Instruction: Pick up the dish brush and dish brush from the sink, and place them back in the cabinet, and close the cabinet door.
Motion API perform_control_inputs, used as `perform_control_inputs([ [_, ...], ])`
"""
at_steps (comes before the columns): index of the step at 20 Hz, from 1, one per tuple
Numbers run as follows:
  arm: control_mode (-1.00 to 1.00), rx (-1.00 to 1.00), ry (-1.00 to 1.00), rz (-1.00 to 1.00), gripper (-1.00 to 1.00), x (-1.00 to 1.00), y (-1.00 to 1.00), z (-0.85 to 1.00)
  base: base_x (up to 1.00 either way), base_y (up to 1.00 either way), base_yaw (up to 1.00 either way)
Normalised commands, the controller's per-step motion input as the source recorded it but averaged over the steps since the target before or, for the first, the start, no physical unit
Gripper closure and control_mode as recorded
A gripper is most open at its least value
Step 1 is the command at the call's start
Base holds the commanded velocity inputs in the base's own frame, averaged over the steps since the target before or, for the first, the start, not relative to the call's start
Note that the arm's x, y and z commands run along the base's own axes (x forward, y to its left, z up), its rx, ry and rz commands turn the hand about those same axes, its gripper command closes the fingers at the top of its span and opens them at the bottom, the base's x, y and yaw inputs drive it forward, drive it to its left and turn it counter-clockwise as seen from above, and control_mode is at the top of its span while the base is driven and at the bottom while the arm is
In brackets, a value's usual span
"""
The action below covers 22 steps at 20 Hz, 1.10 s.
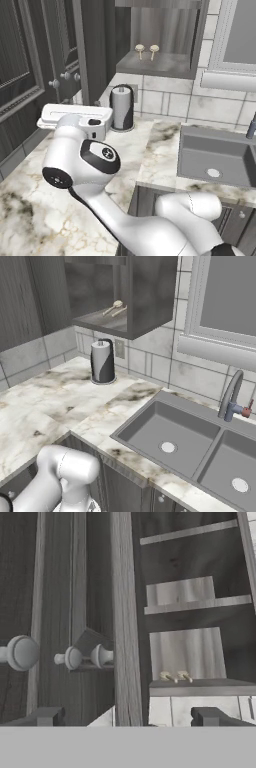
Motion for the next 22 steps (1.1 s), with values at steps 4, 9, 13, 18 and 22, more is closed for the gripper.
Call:
perform_control_inputs([
  [4, -1.00, 0.00, 0.00, 0.00, -1.00, 0.04, 0.02, 0.00, 0.00, 0.00, 0.00],
  [9, -1.00, 0.00, 0.00, 0.00, -1.00, 0.12, 0.00, 0.00, 0.00, 0.00, 0.00],
  [13, -1.00, 0.00, 0.00, 0.00, -1.00, 0.21, 0.00, 0.00, 0.00, 0.00, 0.00],
  [18, -1.00, 0.00, 0.00, 0.00, -1.00, 0.19, 0.00, 0.00, 0.00, 0.00, 0.00],
  [22, -1.00, 0.00, 0.00, 0.00, -1.00, 0.19, 0.00, 0.00, 0.00, 0.00, 0.00],
])
